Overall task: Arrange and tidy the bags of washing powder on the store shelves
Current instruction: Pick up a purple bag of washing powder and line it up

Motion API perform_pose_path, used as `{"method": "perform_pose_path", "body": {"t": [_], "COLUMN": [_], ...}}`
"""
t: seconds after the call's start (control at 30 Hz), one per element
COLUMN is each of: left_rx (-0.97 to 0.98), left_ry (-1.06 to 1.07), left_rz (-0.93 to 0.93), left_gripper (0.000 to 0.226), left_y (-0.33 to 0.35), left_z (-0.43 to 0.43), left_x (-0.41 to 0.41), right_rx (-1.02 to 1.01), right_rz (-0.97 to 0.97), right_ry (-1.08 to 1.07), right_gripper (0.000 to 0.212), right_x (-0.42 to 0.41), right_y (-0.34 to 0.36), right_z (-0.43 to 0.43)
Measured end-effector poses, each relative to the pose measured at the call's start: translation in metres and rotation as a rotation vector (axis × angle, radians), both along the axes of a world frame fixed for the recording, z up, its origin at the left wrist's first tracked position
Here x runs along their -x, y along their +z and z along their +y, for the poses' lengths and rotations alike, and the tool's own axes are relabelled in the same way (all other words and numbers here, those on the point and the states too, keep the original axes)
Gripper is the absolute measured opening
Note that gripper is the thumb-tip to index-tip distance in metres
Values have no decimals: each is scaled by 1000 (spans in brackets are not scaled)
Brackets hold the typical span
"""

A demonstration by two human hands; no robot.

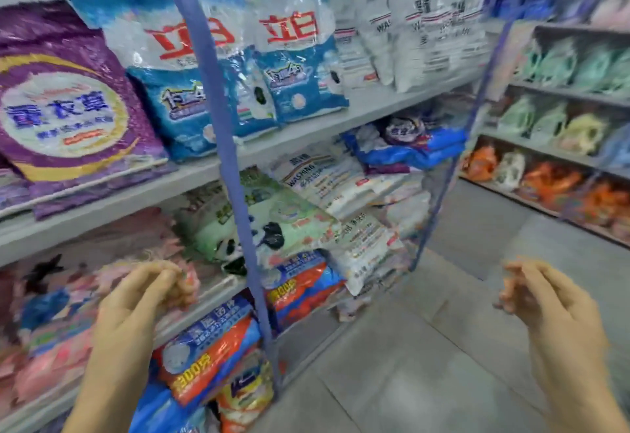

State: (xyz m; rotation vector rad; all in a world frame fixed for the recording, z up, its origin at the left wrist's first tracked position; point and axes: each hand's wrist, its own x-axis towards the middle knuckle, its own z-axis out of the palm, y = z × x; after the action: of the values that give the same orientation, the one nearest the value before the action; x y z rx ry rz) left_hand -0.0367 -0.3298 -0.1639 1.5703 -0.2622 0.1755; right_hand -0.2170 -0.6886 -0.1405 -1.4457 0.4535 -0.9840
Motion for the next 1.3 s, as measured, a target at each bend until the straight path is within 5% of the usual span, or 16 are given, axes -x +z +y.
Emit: {"method": "perform_pose_path", "body": {"t": [0.37, 0.87, 1.3], "left_rx": [19, 21, 66], "left_ry": [-140, -178, 116], "left_rz": [126, 161, 190], "left_gripper": [24, 18, 23], "left_y": [-19, -26, -35], "left_z": [-196, -367, -454], "left_x": [-20, -151, -179], "right_rx": [-118, -134, -123], "right_rz": [107, 112, 206], "right_ry": [-117, -124, 153], "right_gripper": [28, 36, 26], "right_x": [15, -99, -242], "right_y": [-29, -53, -55], "right_z": [-170, -337, -491]}}
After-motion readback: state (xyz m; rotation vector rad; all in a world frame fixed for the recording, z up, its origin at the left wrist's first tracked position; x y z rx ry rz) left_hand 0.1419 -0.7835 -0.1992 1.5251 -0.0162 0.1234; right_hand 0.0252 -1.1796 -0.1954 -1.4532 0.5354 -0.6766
